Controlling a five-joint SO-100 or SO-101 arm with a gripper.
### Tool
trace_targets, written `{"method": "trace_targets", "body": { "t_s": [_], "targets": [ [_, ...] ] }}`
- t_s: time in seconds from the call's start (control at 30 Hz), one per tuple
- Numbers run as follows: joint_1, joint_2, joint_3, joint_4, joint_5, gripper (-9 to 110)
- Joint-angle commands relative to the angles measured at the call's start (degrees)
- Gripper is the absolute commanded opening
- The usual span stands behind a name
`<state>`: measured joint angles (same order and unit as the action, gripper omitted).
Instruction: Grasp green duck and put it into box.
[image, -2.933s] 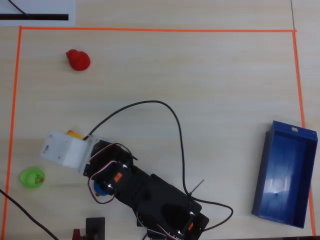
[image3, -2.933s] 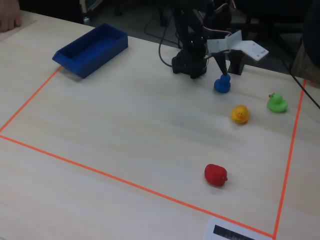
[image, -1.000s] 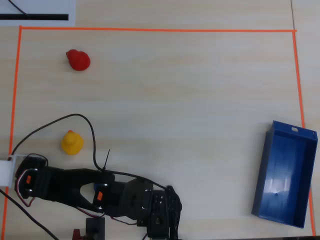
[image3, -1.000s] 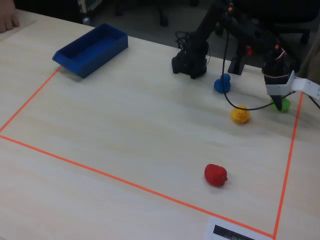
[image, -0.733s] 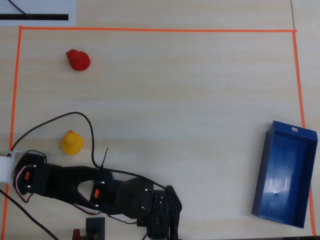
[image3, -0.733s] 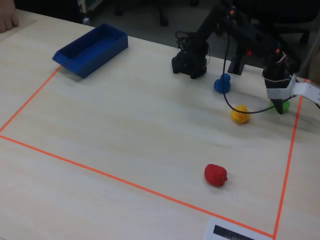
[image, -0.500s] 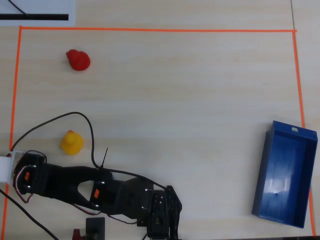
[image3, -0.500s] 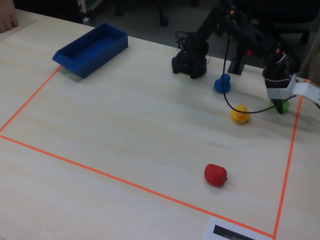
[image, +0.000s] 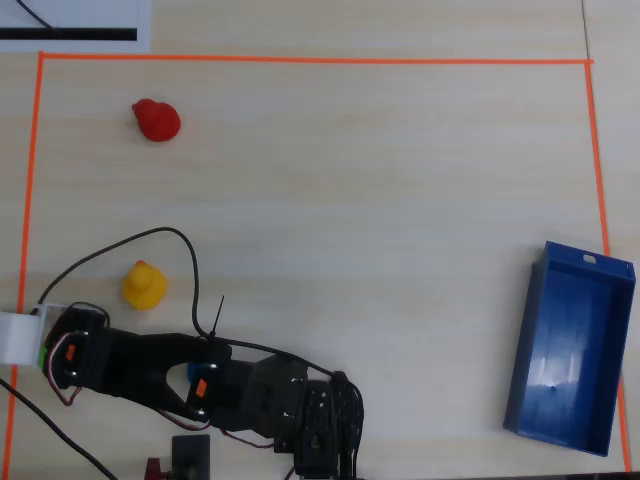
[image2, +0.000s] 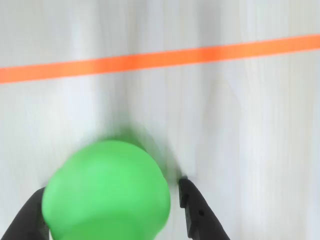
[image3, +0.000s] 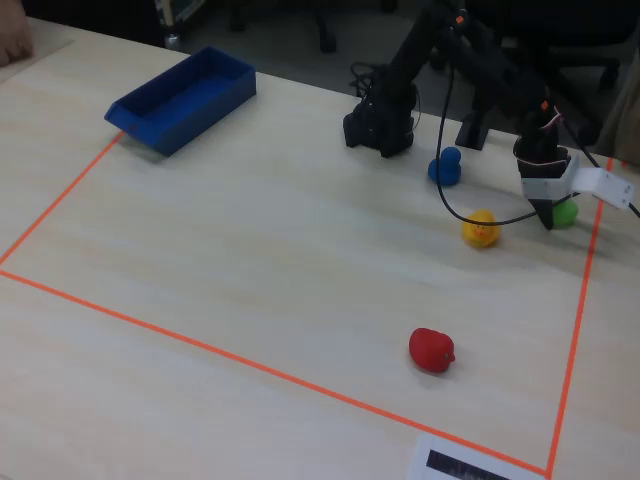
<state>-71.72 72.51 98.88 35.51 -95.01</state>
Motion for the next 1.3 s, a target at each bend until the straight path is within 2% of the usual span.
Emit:
{"method": "trace_targets", "body": {
  "t_s": [0.0, 0.47, 0.7, 1.03, 1.27],
  "targets": [
    [1.14, 3.87, 0.35, -0.88, 0.18, 32],
    [1.41, 5.19, 0.35, -2.02, -0.26, 26],
    [1.67, 6.59, 1.23, -2.11, 0.70, 0],
    [4.31, 21.27, 2.72, 4.48, 1.93, 0],
    [13.89, 36.39, 1.41, 13.45, 0.00, 0]
  ]
}}
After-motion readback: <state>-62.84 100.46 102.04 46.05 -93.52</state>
